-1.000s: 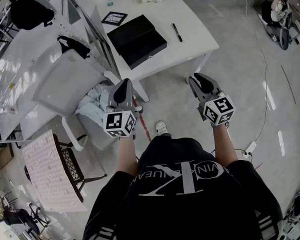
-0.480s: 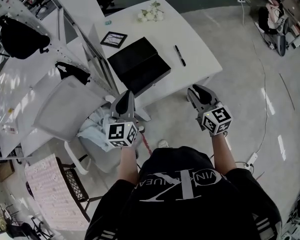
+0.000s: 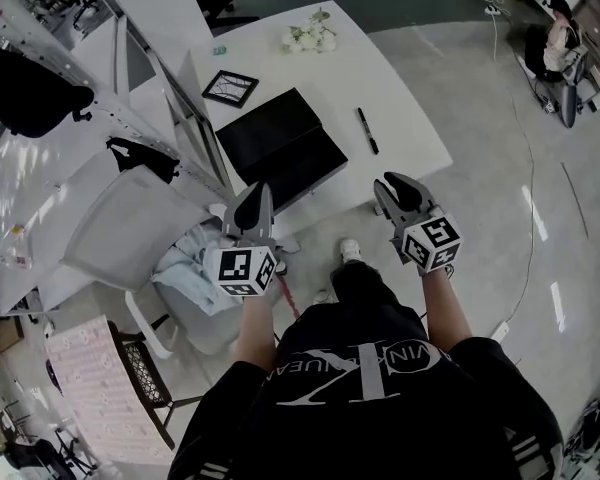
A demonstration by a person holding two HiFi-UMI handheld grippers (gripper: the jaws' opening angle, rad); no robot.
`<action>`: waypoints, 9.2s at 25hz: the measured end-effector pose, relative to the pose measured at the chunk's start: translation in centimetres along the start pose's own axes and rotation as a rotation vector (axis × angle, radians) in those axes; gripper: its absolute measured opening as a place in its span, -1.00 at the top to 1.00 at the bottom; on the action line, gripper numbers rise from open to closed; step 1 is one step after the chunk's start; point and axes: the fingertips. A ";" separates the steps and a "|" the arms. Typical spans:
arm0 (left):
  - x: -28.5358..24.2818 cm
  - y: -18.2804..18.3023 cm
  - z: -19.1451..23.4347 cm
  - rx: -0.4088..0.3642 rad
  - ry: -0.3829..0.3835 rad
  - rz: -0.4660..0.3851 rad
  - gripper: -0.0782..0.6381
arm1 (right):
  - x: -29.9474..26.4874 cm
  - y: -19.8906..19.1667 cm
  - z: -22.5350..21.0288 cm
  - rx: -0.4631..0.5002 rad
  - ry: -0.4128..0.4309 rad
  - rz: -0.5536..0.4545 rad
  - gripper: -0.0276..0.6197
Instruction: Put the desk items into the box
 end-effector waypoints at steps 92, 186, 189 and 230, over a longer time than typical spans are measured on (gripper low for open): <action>-1.8 0.6 11.2 0.099 0.402 -0.002 0.79 | -21.8 1.1 3.5 0.286 0.439 0.410 0.75; -0.7 -0.7 13.6 0.126 0.413 0.031 0.79 | -21.2 5.2 2.3 0.259 0.411 0.336 0.87; -1.0 -0.2 13.8 0.116 0.415 0.026 0.79 | -21.1 6.3 1.5 0.244 0.380 0.292 0.87; -2.3 5.2 14.7 0.030 0.429 -0.059 0.79 | -19.3 14.8 -2.4 0.199 0.235 -0.060 0.87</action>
Point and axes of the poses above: the fingertips, and each gripper's own axes: x backward along the fingers, z to its left, y out of its top, and after that the axes turned 7 degrees about z, right-handed
